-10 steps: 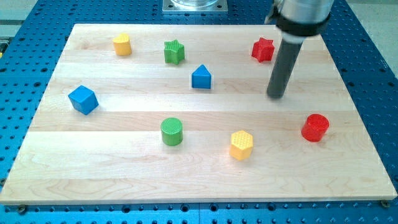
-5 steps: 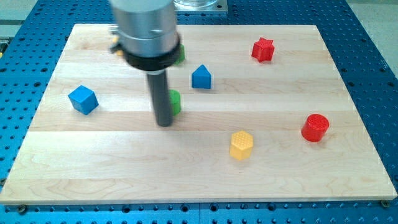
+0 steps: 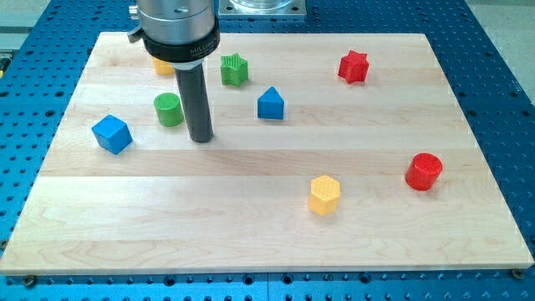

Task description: Push the green circle towards the top left corner of the board

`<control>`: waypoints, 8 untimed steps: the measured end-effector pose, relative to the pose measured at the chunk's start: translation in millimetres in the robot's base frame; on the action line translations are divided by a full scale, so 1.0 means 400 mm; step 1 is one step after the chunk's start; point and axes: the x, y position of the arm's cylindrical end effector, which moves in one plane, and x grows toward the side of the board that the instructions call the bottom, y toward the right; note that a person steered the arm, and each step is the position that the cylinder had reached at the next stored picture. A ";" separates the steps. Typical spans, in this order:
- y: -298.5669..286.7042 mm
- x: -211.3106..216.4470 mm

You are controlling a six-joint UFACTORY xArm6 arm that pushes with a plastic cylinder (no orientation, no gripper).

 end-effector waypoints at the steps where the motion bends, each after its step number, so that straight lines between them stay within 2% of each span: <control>1: -0.023 -0.019; 3: -0.255 -0.096; 4: -0.282 -0.127; 5: -0.319 -0.114; 6: -0.300 -0.289; 8: -0.233 -0.443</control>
